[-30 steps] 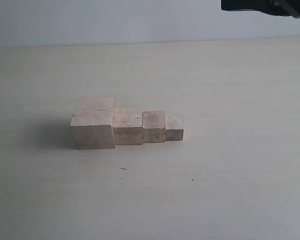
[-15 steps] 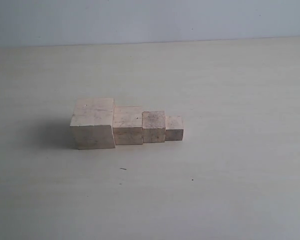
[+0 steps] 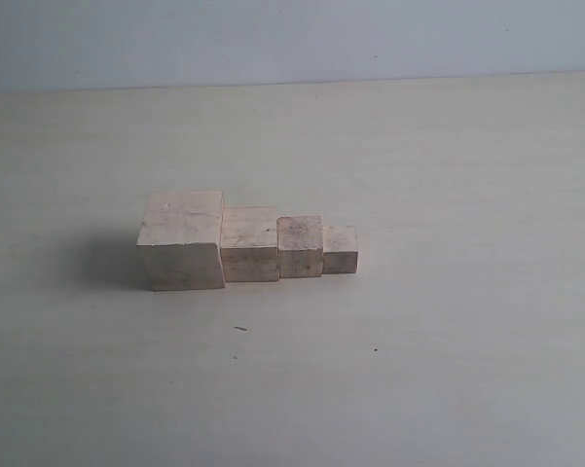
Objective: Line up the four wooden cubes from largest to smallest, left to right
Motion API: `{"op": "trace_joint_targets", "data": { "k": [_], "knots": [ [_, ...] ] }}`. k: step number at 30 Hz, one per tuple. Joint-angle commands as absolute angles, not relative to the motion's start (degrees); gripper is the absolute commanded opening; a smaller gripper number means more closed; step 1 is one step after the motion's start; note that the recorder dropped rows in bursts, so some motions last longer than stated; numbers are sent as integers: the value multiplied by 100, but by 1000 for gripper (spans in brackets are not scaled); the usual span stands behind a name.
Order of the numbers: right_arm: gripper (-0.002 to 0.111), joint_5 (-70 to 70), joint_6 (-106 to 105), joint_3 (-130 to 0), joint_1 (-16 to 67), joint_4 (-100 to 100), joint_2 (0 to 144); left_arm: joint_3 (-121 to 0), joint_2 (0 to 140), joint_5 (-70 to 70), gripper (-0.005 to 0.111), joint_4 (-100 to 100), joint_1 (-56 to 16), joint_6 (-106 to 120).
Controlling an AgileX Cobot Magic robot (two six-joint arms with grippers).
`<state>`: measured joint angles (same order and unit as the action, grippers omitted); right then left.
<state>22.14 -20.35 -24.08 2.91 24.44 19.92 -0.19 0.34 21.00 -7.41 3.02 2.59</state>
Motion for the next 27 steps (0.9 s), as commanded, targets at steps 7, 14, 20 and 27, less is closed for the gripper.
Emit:
{"op": "trace_joint_targets", "data": {
  "k": [7,14,20,27],
  "knots": [
    [0,1632,76,-1353,266,410,1640,0,0,2048,0,-746,274,250],
    [0,1217,552,-374,266,72,884,0,0,2048,0,-746,274,250],
    [0,1362,552,0,266,72,242,0,0,2048,0,-746,274,250],
    [0,1675,552,0,266,-60,15,0,0,2048,0,-746,274,250]
  ]
}}
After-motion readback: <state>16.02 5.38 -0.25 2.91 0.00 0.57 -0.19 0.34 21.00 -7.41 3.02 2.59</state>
